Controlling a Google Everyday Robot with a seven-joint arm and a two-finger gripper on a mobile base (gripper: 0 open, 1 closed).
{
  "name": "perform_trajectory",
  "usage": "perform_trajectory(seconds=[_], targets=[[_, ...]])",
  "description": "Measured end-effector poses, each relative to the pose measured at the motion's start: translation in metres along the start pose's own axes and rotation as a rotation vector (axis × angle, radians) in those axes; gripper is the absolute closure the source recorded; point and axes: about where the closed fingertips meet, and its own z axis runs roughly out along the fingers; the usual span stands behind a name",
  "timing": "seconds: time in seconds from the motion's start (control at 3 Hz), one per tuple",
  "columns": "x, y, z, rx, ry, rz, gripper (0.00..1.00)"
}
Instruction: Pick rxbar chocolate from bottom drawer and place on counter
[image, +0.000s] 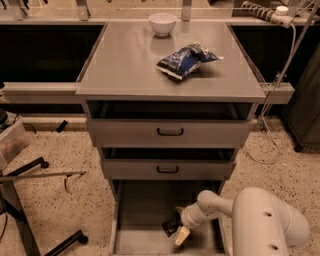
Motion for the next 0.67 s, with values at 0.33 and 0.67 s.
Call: perform_trajectory(seconds=[0.33,0.67], targets=[[-0.010,-0.012,0.030,0.023,-0.038,-0.035,0.00],[-0.004,-0.024,0.038,0.045,-0.012,-0.036,0.00]])
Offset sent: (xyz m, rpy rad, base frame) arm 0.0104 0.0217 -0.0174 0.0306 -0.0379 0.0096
